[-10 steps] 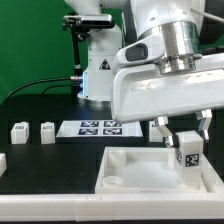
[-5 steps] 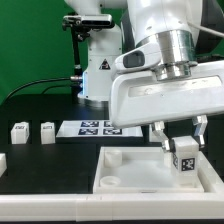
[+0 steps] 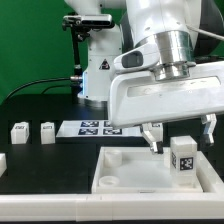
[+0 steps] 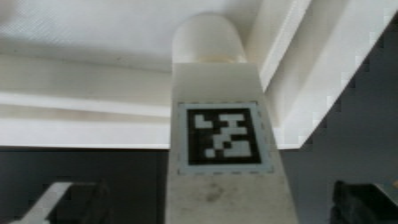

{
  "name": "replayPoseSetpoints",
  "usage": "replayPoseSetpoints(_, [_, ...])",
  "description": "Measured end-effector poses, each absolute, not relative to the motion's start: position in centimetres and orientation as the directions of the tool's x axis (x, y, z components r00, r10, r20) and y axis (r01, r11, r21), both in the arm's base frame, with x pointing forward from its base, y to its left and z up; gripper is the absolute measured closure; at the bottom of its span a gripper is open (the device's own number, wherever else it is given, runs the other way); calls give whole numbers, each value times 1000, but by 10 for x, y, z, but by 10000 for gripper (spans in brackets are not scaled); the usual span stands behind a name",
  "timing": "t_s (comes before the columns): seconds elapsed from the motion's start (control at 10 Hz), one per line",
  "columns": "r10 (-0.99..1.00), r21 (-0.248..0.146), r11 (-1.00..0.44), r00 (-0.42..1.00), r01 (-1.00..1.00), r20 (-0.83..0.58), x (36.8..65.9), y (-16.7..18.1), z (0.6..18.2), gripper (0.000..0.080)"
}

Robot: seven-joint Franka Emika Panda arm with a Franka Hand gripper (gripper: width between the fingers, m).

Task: Assemble one leg

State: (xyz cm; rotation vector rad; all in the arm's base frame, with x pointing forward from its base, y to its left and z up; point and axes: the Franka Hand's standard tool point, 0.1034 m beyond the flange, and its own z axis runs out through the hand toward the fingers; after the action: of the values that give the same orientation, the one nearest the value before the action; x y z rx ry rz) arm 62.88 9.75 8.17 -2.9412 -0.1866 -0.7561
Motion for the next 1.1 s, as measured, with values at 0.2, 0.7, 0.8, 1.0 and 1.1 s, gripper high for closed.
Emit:
replayPoseSetpoints(0.2, [94, -65, -988, 869, 143, 485, 629, 98, 82, 157])
replayPoseSetpoints(0.7, [99, -74, -987, 899, 144, 427, 624, 93, 101, 150])
replayPoseSetpoints(0.8, [99, -74, -987, 898, 144, 428, 624, 93, 101, 150])
replayPoseSetpoints(1.0, [114, -104, -983, 949, 150, 294, 618, 98, 96, 150])
replayPoseSetpoints(1.1, [116, -128, -982, 978, 139, 174, 617, 98, 97, 150])
